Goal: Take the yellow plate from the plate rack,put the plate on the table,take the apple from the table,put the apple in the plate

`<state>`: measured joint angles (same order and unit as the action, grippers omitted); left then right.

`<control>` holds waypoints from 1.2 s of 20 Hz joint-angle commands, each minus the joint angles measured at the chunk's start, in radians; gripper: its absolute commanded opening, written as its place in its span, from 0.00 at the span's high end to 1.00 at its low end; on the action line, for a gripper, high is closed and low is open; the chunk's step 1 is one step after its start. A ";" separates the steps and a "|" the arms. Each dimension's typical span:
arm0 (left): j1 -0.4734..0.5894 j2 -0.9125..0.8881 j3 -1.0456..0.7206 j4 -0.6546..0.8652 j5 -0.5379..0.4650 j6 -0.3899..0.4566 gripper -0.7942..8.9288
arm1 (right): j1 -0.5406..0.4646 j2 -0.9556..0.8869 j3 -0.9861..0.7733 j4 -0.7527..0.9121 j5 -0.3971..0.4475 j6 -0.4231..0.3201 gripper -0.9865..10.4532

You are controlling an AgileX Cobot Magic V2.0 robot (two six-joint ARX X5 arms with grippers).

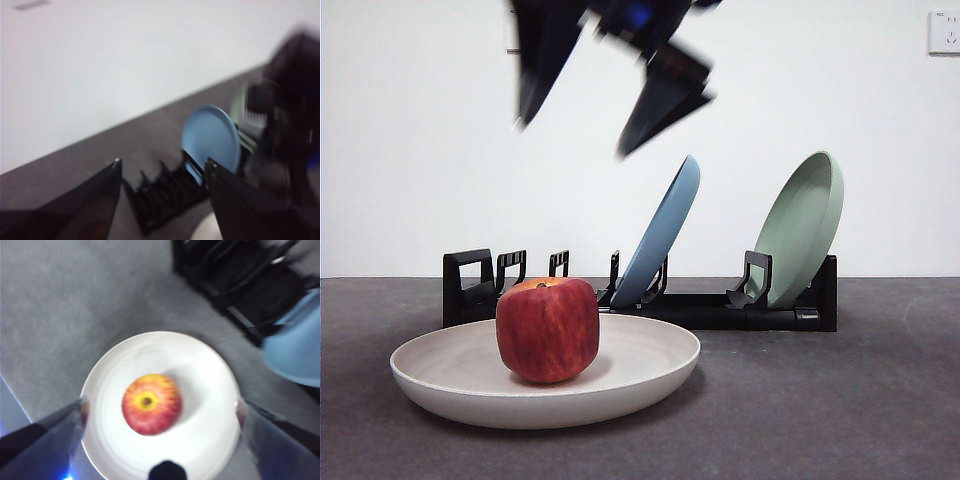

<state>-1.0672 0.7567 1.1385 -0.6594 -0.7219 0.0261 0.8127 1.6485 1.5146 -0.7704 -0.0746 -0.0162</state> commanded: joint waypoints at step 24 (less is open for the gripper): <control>0.681 0.307 -0.008 -0.004 0.706 0.045 0.93 | -0.507 -0.531 -0.130 -0.131 0.005 -0.031 0.93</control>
<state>-0.3859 1.0672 1.1385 -0.6704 -0.0219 0.0921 0.3061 1.1187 1.3964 -0.9035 -0.0692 -0.0517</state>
